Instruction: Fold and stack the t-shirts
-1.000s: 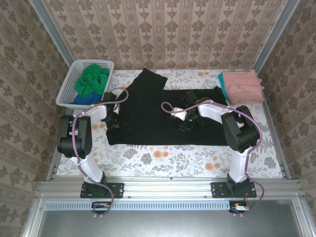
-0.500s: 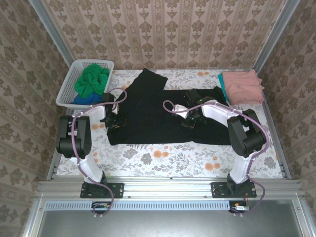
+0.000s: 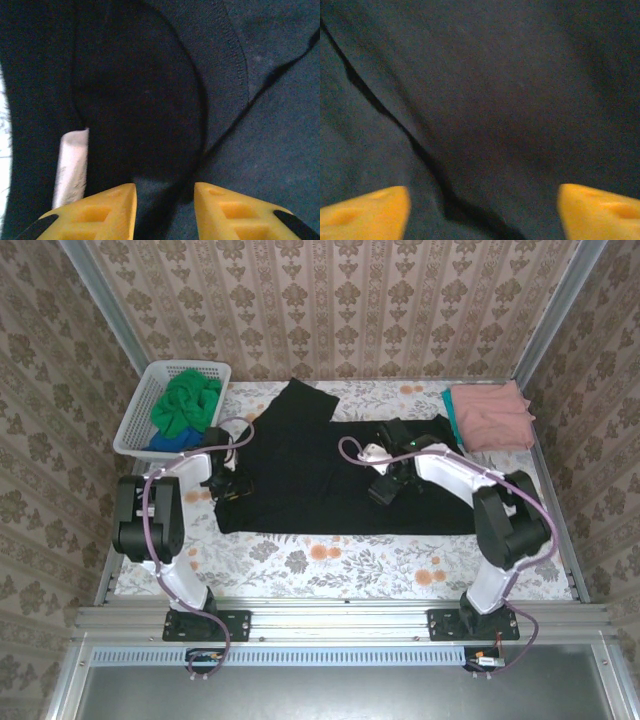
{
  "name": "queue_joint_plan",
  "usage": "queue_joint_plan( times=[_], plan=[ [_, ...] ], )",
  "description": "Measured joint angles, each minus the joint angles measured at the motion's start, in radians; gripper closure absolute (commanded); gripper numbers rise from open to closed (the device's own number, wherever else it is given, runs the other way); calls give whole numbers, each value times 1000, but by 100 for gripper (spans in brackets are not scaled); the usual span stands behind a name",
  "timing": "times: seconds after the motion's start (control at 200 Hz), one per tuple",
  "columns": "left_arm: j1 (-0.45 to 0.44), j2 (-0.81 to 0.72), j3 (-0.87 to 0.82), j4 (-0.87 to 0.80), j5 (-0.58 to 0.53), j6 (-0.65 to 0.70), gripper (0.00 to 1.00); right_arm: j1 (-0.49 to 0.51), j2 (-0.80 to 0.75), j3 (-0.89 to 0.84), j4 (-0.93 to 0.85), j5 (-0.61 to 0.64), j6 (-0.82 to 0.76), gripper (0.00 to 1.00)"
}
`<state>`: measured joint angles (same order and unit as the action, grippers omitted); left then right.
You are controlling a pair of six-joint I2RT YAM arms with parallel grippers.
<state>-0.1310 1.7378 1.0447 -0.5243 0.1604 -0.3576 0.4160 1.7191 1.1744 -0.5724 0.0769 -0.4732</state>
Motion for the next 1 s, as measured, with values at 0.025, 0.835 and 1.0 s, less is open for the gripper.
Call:
queue_joint_plan(
  times=[0.025, 0.835, 1.0],
  plan=[
    [-4, -12, 0, -3, -8, 0, 59, 9, -22, -26, 8, 41, 12, 7],
    [84, -429, -439, 36, 24, -100, 60, 58, -215, -173, -138, 261, 352, 0],
    [120, -548, -489, -7, -15, -147, 56, 12, -304, -139, -100, 262, 412, 0]
  ],
)
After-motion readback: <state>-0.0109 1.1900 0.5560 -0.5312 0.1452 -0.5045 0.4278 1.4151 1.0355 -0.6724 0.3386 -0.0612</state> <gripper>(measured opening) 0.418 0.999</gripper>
